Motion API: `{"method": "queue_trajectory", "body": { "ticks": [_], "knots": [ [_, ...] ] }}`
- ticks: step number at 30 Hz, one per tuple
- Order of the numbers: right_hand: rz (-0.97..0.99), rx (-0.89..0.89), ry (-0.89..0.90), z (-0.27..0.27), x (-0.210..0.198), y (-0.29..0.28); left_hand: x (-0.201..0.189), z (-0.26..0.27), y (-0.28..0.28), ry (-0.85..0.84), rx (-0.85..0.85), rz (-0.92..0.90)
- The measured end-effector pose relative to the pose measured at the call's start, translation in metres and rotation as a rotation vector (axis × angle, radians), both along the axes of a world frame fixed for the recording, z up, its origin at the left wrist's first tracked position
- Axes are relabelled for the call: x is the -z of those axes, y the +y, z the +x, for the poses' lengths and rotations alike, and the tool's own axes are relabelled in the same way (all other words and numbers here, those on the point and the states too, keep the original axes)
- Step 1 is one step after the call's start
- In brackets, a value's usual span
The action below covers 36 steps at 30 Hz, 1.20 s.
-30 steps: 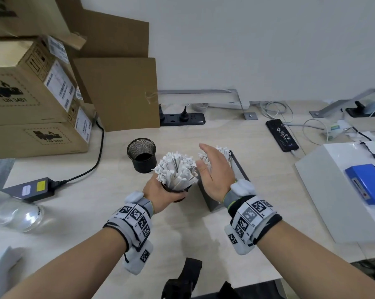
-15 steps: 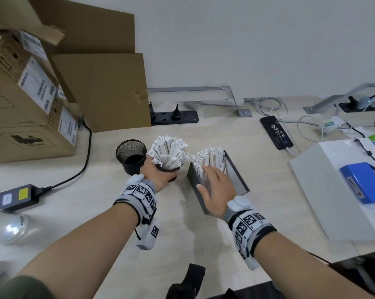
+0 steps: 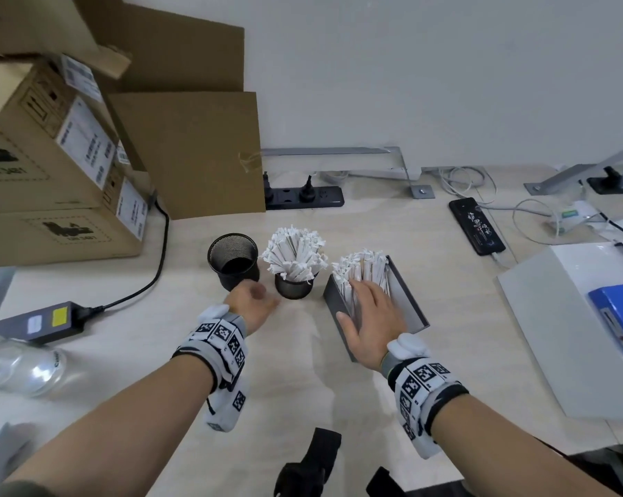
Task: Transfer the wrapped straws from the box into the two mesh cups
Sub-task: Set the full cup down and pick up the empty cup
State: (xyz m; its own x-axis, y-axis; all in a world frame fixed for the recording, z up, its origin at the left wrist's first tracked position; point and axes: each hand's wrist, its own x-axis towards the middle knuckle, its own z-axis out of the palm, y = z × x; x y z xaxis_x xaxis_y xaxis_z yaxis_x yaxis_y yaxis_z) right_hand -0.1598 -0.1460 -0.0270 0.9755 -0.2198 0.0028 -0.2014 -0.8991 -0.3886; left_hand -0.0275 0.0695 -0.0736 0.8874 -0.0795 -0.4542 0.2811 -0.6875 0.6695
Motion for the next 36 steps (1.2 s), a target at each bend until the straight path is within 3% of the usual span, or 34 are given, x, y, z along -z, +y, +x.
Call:
{"method": "queue_trajectory", "body": {
  "ticks": [5, 8, 10, 16, 20, 26, 32, 36],
  "knots": [
    [-0.009, -0.001, -0.006, -0.001, -0.003, 0.0, -0.004, 0.013, 0.031, 0.111, -0.137, 0.182],
    [-0.002, 0.01, 0.011, -0.002, -0.004, 0.0, -0.007, 0.017, 0.036, -0.041, -0.318, 0.094],
    [-0.002, 0.017, 0.012, -0.002, -0.004, 0.0, -0.011, 0.024, 0.032, -0.14, -0.337, -0.014],
    [0.019, 0.034, 0.008, -0.003, -0.004, 0.001, -0.021, 0.038, 0.019, -0.285, -0.269, -0.198],
    [0.027, 0.042, 0.005, -0.003, -0.004, 0.002, -0.027, 0.027, 0.022, -0.265, -0.256, -0.258],
    [0.065, 0.024, -0.03, -0.004, -0.005, 0.001, -0.029, -0.014, 0.025, -0.252, -0.091, -0.268],
    [0.279, 0.217, -0.188, -0.002, -0.013, 0.0, -0.033, -0.049, 0.023, -0.206, 0.114, -0.26],
    [0.38, 0.393, -0.049, 0.007, -0.022, -0.01, -0.034, -0.067, 0.012, -0.185, 0.268, -0.24]
  ]
}}
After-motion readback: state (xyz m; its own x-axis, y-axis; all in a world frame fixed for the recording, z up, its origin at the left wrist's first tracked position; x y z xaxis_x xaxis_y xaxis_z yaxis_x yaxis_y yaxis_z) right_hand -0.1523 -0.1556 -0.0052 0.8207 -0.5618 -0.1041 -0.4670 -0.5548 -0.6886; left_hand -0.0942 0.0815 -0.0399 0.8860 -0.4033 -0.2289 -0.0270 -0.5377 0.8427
